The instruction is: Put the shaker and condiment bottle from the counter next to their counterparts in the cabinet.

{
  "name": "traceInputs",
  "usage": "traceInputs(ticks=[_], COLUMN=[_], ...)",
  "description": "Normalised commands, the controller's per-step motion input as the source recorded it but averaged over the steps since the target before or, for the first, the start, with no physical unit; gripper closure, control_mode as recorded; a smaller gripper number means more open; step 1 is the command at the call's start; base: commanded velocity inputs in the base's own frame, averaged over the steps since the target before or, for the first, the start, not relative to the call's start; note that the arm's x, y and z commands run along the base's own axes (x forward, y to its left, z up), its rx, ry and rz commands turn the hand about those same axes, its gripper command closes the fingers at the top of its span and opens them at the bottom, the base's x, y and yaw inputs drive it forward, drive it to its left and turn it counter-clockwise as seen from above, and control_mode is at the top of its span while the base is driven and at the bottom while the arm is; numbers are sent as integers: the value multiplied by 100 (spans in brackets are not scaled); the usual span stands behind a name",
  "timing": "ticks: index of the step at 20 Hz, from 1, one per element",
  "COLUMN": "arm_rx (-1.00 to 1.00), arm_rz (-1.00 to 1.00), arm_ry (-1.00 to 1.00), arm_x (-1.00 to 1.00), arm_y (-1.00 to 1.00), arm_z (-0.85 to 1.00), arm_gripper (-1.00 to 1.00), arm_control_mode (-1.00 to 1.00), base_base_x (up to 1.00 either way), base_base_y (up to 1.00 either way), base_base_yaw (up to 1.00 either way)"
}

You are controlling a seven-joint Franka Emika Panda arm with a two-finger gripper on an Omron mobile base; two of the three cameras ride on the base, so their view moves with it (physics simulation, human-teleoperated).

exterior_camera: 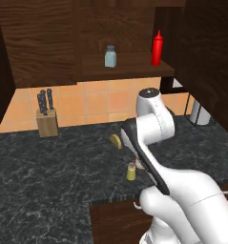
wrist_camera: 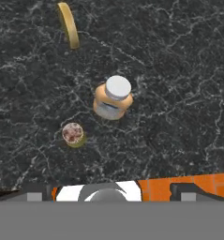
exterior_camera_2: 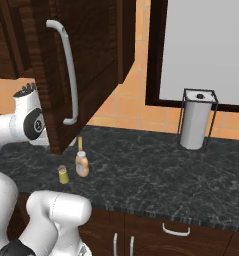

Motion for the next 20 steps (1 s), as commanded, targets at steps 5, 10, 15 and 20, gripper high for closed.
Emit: traceInputs(ticks=[5, 10, 15, 20], arm_rx=[-15, -24, -18, -16], arm_rz=[-6, -26, -10, -9], arm_ry=[-8, -24, -26, -43], arm_x=[10, 2, -11, 2], arm_y=[28, 36, 29, 2], arm_z=[-38, -43, -18, -55], arm_gripper=[-100, -100, -100, -100], arm_control_mode=[-100, -100, -100, -100], base_base_x=[0, 0, 0, 0], base_base_y=[0, 0, 0, 0], base_base_yaw=[0, 0, 0, 0])
